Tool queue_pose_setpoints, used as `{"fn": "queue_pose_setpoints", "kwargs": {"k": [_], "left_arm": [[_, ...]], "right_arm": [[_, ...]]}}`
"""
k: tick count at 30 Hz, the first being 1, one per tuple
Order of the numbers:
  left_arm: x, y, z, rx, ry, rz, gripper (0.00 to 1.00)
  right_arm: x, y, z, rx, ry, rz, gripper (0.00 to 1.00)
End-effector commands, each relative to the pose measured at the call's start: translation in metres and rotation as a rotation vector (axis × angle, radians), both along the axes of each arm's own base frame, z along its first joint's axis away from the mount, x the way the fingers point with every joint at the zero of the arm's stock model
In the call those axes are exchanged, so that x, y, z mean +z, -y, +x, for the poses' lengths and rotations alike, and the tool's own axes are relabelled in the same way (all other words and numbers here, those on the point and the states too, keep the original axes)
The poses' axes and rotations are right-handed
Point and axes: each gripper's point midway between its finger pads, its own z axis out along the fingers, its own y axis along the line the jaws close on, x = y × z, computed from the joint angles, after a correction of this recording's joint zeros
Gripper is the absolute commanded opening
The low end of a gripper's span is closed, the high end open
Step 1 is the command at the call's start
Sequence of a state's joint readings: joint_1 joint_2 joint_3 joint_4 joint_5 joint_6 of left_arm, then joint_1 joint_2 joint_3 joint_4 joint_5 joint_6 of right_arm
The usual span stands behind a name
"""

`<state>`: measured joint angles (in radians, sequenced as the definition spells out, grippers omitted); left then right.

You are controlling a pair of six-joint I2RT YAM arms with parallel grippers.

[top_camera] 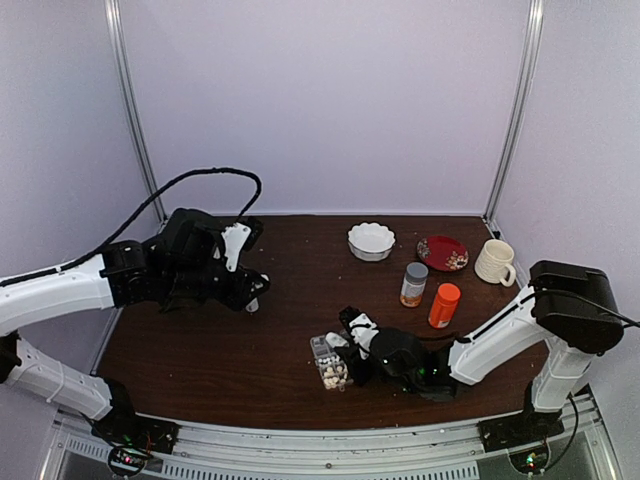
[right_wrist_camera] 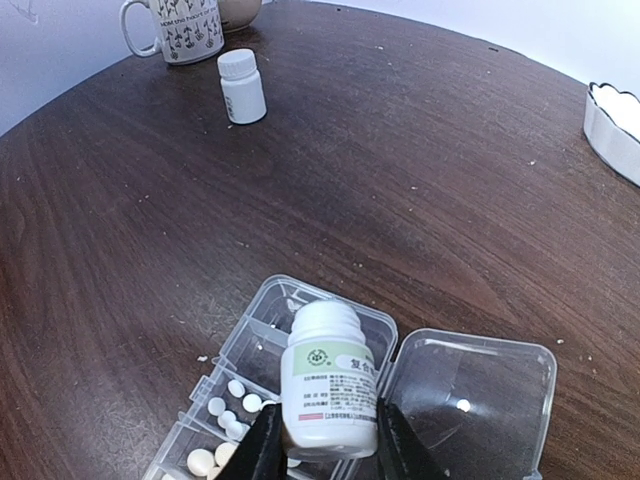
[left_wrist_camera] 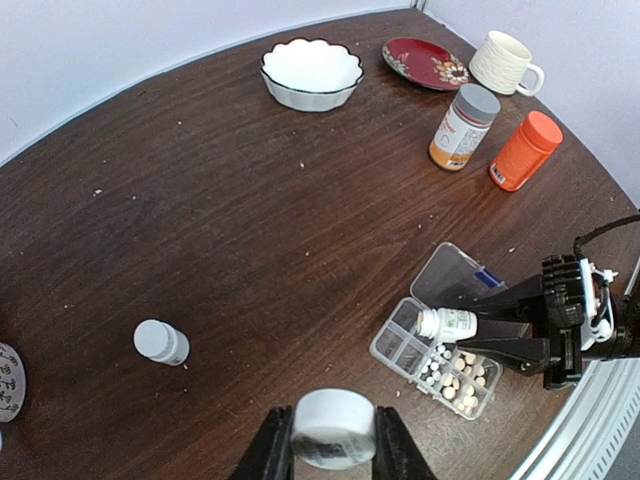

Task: Sort the pills into containers
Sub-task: Pour the pill into the compartment of the pill container.

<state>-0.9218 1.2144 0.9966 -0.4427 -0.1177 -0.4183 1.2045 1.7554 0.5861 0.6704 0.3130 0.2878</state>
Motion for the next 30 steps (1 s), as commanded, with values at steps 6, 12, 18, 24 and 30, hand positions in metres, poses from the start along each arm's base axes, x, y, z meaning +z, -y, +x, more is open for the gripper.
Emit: {"fn": "queue_pose_setpoints", "kwargs": {"k": [6,12,18,24,30], "left_arm": [[0.03,-0.03,0.008,0.121,0.169,-0.107,0.0],[0.025,-0.038,0.007,0.148,0.149,-0.077,0.0],[0.021,-0.033,0.008,0.146,0.11,-0.062,0.0],[0.02,-0.021,0.003,0.067,0.109,-0.066,0.0],[0.016,-0.014,0.001,0.033,0.083,-0.053,0.0]], "right_arm": [[0.0,-0.003,0.005,-0.011,-0.012,-0.016,0.0],[0.001,-0.001,0.006,-0.019,-0.009,-0.021,0.0],[0.0,-0.001,0.005,-0.014,-0.012,-0.028,0.0],[0.001,-0.002,0.005,-0.008,-0.016,-0.036,0.0],[0.002,0.003,0.005,-0.023,-0.009,-0.028,0.0]]}}
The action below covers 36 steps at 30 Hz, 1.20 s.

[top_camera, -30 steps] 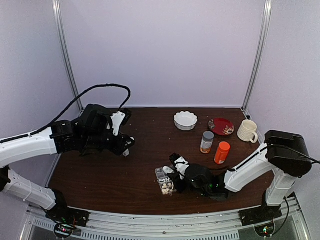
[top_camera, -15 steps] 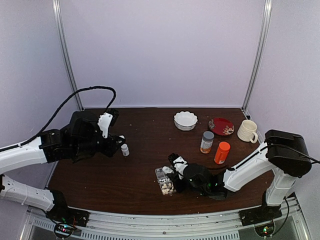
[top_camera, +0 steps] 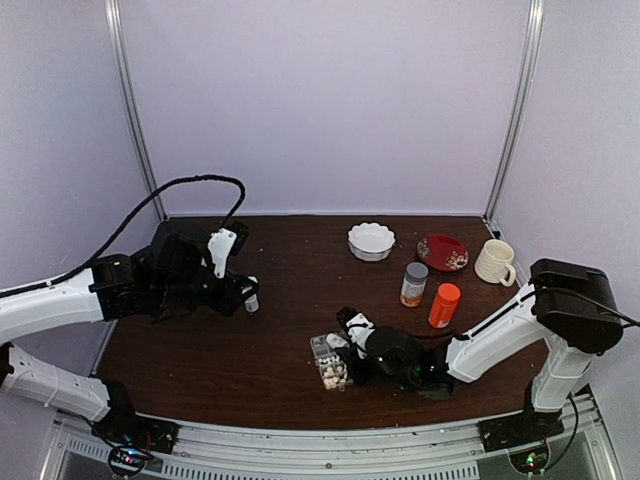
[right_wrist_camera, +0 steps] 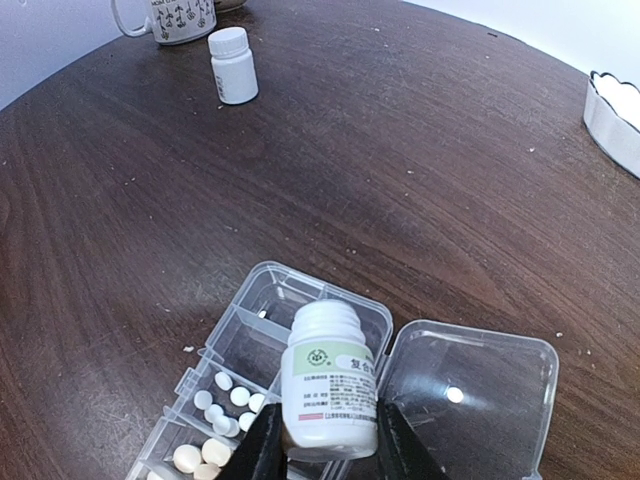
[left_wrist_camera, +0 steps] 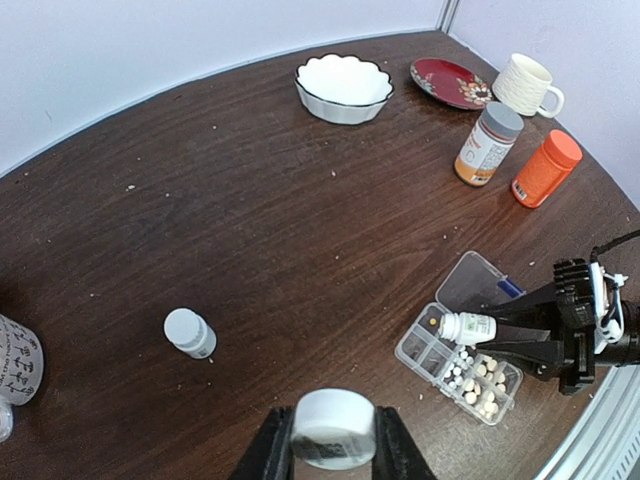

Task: Sort the pills into containers
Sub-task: Pour the pill into the compartment of the pill container.

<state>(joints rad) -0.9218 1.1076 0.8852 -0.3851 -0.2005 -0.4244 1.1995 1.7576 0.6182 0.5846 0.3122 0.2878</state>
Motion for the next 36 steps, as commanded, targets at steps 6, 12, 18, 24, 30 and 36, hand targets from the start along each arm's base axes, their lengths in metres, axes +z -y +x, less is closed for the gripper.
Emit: {"fn": "queue_pose_setpoints", "kwargs": {"k": [6,12,18,24,30,36], "left_arm": [[0.013,0.015,0.001,-0.056,0.001,-0.032,0.0],[0.01,0.017,0.0,-0.067,-0.01,-0.023,0.0],[0.01,0.02,0.0,-0.078,-0.015,-0.024,0.0],[0.008,0.022,-0.001,-0.091,-0.024,-0.019,0.0],[0.008,0.024,-0.002,-0.099,-0.028,-0.02,0.0],[0.007,0.025,-0.002,-0.104,-0.033,-0.019,0.0]], "right_arm": [[0.008,0.0,0.004,-0.018,0.009,0.02,0.0],[0.016,0.002,0.004,-0.022,0.019,0.032,0.0],[0.011,0.001,0.007,-0.026,0.011,-0.016,0.0],[0.01,0.0,0.006,-0.026,0.0,-0.008,0.0],[0.011,0.003,0.009,-0.045,0.007,-0.032,0.0],[0.01,0.004,0.007,-0.04,0.001,-0.025,0.0]]}}
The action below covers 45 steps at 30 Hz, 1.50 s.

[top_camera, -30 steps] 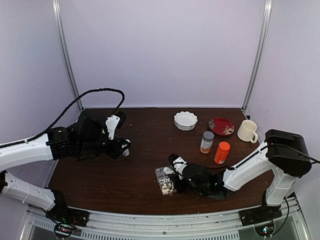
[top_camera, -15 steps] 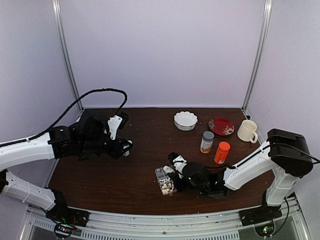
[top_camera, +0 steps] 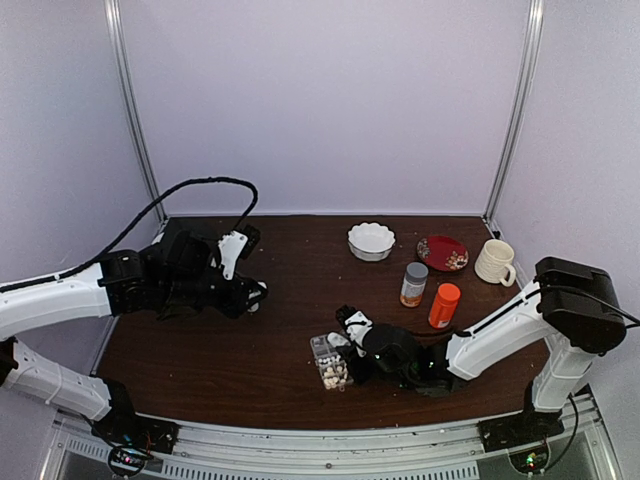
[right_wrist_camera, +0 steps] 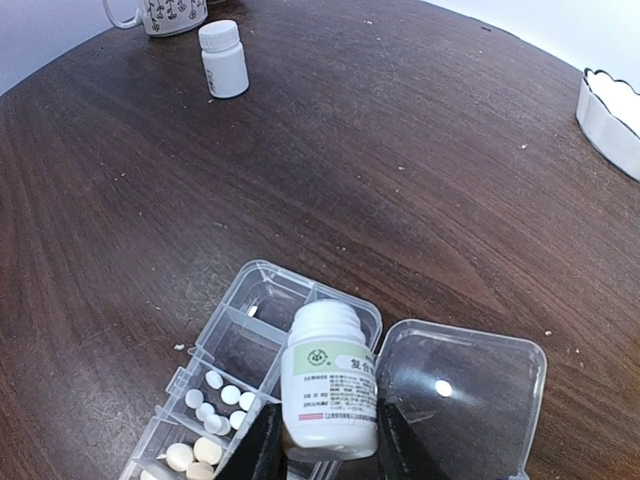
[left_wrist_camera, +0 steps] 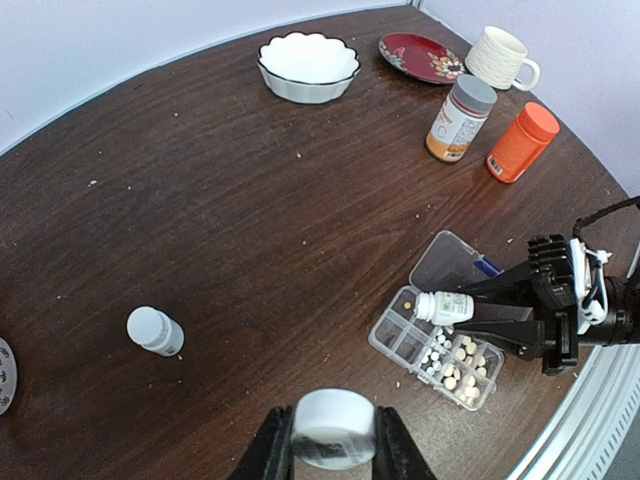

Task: Sort the pills into containers
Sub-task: Pour the pill into the compartment of the pill container.

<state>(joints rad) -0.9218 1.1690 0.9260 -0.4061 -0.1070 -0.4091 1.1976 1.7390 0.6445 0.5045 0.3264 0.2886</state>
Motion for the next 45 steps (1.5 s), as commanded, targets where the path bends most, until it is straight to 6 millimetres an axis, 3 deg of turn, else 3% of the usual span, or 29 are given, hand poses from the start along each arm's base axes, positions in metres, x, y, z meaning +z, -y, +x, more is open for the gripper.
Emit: {"fn": "queue_pose_setpoints", "kwargs": {"k": [1,11,20,23,27,30,38,45], "left_arm": [[0.015,0.007,0.004,-0.019,0.025,-0.028,0.0],[0.014,0.008,0.003,-0.026,0.019,-0.021,0.0],[0.015,0.01,0.003,-0.034,0.019,-0.021,0.0],[0.016,0.01,0.004,-0.035,0.02,-0.02,0.0],[0.016,0.011,0.003,-0.041,0.017,-0.02,0.0],[0.016,0.012,0.003,-0.041,0.015,-0.021,0.0],[0.015,0.013,0.003,-0.045,0.012,-0.022,0.0],[0.013,0.014,0.002,-0.05,0.004,-0.02,0.0]], "right_arm": [[0.012,0.001,0.004,-0.021,0.015,0.039,0.0],[0.009,0.001,0.007,-0.032,0.007,-0.01,0.0],[0.018,0.004,0.004,-0.024,0.026,0.055,0.0],[0.01,0.001,0.006,-0.026,0.001,-0.021,0.0],[0.015,0.002,0.002,-0.013,0.012,0.058,0.0],[0.006,-0.003,0.005,-0.01,-0.015,-0.036,0.0],[0.015,0.001,0.003,-0.009,0.005,0.036,0.0],[0.008,-0.001,0.004,-0.004,-0.01,-0.005,0.0]]}}
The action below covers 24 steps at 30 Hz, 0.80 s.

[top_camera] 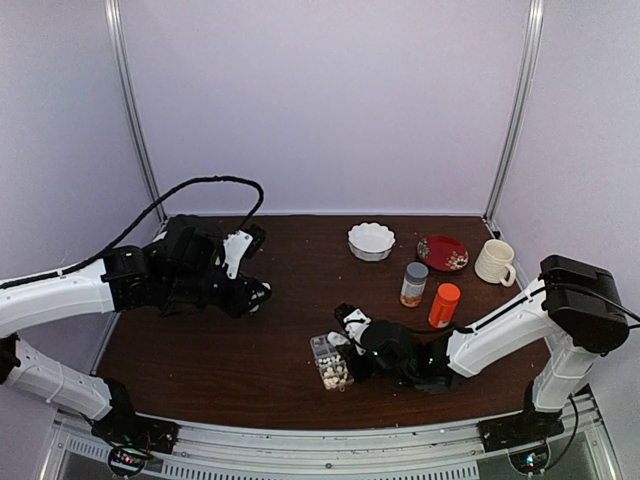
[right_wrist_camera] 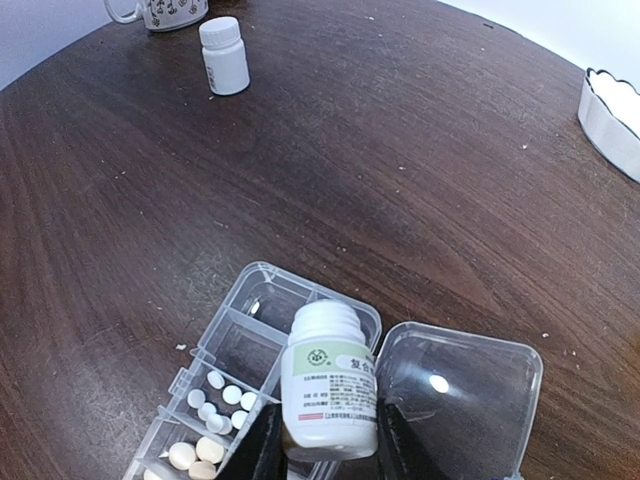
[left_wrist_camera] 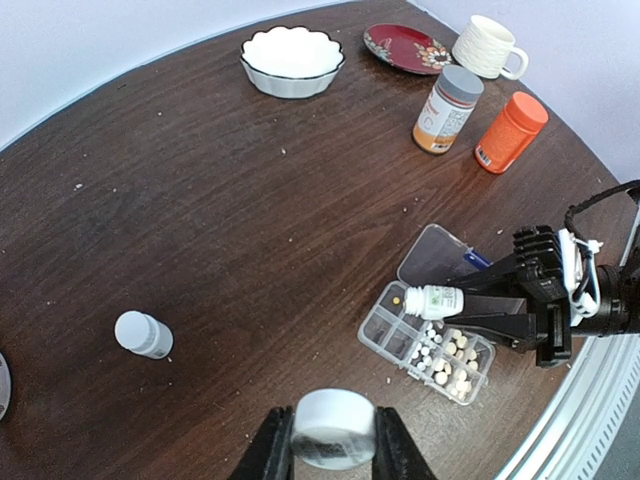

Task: Sort the pills into containers
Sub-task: Pour the pill into the compartment of the pill container.

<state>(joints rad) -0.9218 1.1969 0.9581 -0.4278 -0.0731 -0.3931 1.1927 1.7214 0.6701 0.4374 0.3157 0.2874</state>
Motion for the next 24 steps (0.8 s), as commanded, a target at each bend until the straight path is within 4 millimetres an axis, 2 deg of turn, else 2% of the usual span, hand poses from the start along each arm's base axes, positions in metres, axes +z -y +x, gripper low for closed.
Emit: {"fn": "queue_pose_setpoints", "kwargs": {"k": [1,6,8,11,13,16,19,22,24], "left_arm": [[0.013,0.007,0.003,-0.013,0.021,-0.032,0.0],[0.012,0.007,0.003,-0.013,0.016,-0.031,0.0],[0.012,0.006,0.003,-0.012,0.016,-0.031,0.0],[0.012,0.007,0.003,-0.01,0.014,-0.035,0.0],[0.011,0.007,0.003,-0.01,0.01,-0.033,0.0],[0.01,0.008,0.003,-0.011,0.007,-0.033,0.0],[0.01,0.009,0.003,-0.017,0.003,-0.033,0.0],[0.01,0.009,0.003,-0.015,0.006,-0.035,0.0],[0.01,0.009,0.003,-0.017,0.004,-0.034,0.0]], "right_arm": [[0.003,-0.001,0.005,-0.015,0.001,-0.004,0.0],[0.005,0.002,0.003,-0.022,0.003,0.018,0.0],[-0.005,0.003,0.004,-0.025,-0.015,-0.048,0.0],[0.003,-0.003,0.004,-0.01,-0.006,-0.006,0.0],[0.003,0.002,0.002,-0.02,-0.004,0.021,0.0],[-0.001,-0.001,0.003,-0.015,-0.024,-0.026,0.0],[0.007,-0.001,0.0,-0.001,-0.01,0.051,0.0],[0.0,-0.002,0.004,-0.019,-0.023,-0.02,0.0],[0.002,-0.002,0.001,-0.007,-0.023,-0.001,0.0]]}}
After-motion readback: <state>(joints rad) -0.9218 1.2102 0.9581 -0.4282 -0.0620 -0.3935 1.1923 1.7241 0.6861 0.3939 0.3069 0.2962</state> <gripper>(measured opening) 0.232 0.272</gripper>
